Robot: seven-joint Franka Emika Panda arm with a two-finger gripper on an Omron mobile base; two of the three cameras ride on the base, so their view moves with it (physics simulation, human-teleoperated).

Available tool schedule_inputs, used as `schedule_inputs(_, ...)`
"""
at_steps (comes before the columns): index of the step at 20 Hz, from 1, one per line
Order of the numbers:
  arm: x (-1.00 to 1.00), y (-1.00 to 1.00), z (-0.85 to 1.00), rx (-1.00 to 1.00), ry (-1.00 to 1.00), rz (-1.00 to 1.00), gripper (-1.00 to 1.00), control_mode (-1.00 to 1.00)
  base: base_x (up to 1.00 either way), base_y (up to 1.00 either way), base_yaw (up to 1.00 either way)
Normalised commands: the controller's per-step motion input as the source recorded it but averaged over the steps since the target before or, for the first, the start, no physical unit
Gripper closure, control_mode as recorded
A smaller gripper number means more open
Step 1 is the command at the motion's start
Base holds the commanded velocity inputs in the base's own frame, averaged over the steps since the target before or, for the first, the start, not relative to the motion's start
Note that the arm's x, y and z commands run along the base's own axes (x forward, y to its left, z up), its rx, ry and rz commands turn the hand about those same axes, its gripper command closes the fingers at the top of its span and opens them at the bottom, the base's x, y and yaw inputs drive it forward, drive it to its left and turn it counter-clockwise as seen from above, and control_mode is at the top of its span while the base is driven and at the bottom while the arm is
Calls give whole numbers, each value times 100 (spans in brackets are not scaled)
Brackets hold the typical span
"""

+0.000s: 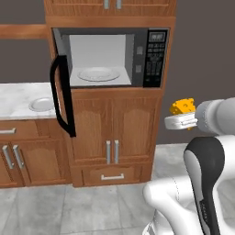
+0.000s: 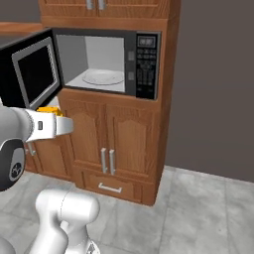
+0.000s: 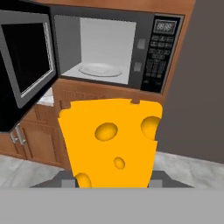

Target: Pick the cheese from the counter and place it in the microwave. Then turn on the microwave.

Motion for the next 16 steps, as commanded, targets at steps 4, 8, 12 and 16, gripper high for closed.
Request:
schedule_inputs(4,0,0,0,0,0,0,100,100,43,-22,13)
schedule_inputs(8,0,0,0,0,0,0,100,100,55,-14,9)
schedule_inputs(12,0,0,0,0,0,0,100,100,52,-23,7)
schedule_inputs(16,0,0,0,0,0,0,100,100,45,-20,7)
